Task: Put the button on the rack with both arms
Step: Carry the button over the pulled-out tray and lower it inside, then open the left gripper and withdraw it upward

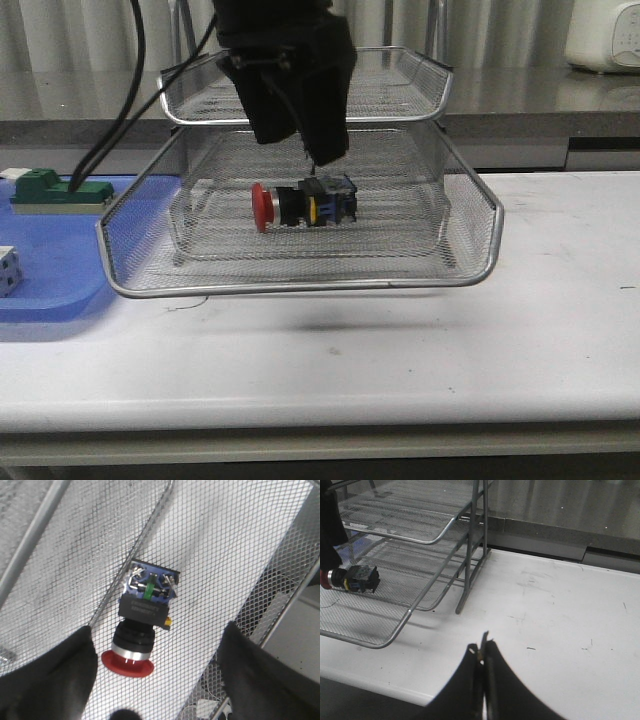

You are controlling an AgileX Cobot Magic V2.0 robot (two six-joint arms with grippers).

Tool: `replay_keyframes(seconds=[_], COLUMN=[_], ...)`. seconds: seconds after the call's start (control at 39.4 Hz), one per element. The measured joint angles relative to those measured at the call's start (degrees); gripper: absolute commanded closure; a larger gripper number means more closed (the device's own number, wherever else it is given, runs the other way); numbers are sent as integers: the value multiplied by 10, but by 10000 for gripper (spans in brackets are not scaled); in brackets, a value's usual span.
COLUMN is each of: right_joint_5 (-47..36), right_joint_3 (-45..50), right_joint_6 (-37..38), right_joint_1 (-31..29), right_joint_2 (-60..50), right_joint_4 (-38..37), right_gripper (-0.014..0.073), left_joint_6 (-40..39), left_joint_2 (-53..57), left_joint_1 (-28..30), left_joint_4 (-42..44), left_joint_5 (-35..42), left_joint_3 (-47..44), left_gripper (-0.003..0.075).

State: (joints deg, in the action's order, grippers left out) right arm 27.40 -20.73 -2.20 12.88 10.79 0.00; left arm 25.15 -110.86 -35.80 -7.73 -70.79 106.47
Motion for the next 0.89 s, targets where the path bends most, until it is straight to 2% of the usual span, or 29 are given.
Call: replay_keyframes(seconds=[0.2, 0.33, 0.56, 0.74, 0.89], right_joint_5=[0, 0, 0, 0, 0], right_joint_3=[0, 0, 0, 0, 0], right_joint_6=[0, 0, 0, 0, 0], right_joint_1=[0, 0, 0, 0, 0], right_joint_2=[0, 0, 0, 0, 0], right_joint_4=[0, 0, 0, 0, 0], right_gripper=[703, 703, 703, 703, 703], left_joint_6=[-16, -29, -77, -115, -122], left_joint_2=[93, 155, 279, 416, 535], left_joint_1=[3, 30, 114, 181, 202], left_joint_4=[48, 53, 47, 24, 9], left_joint_5=[-2, -3, 15, 137, 262], left_joint_3=[-69, -138, -282, -422, -553], left_gripper=[610, 741, 739, 739, 739])
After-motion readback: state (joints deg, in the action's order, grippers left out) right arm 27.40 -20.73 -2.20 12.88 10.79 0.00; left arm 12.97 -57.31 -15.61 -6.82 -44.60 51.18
